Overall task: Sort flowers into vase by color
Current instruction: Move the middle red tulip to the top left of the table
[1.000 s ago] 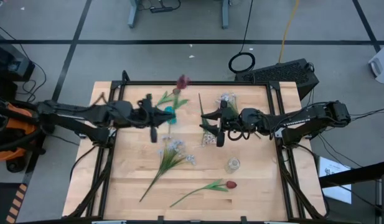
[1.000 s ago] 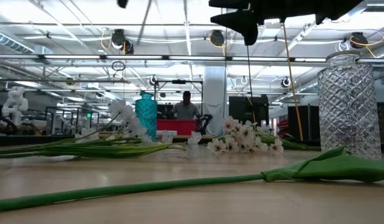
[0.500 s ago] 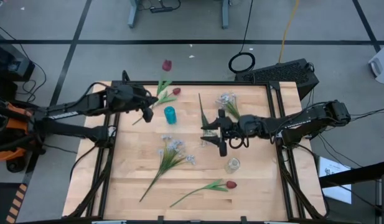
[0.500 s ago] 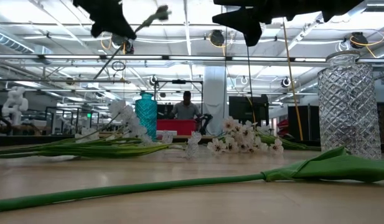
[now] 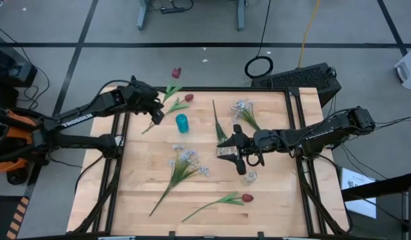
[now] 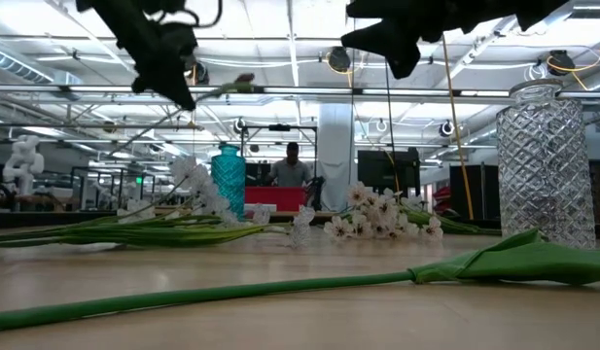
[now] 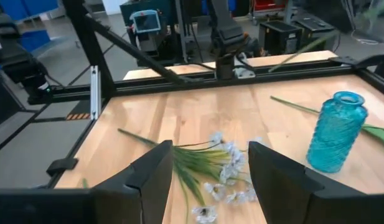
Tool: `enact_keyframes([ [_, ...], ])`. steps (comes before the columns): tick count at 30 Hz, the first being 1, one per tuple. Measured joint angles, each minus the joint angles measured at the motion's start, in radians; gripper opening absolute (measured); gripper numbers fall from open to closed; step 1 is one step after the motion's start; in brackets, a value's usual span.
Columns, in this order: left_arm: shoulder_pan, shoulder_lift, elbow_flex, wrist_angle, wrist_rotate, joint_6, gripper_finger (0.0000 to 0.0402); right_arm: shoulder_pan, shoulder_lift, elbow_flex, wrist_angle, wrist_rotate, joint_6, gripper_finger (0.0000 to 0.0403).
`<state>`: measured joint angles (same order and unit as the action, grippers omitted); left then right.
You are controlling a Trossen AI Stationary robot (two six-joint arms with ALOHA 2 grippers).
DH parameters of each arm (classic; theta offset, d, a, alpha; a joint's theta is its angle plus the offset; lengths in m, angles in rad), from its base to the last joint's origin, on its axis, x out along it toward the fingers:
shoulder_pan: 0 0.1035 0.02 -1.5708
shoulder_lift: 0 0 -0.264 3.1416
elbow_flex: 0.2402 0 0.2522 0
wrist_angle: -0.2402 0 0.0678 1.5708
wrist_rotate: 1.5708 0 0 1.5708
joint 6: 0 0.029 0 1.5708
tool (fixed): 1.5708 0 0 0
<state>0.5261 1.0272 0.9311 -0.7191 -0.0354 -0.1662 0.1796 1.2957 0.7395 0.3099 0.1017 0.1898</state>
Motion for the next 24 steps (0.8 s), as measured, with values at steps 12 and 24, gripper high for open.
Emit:
enact_keyframes([
  [12, 0.049, 0.196, -0.045, -0.007, 0.061, 0.080, 0.0005, 0.077, 0.000, 0.000, -0.040, 0.001, 0.008, 0.0199],
  [24, 0.117, 0.340, -0.070, 0.034, 0.060, 0.152, 0.0010, 0.121, 0.000, 0.000, -0.040, 0.003, 0.008, 0.0199],
])
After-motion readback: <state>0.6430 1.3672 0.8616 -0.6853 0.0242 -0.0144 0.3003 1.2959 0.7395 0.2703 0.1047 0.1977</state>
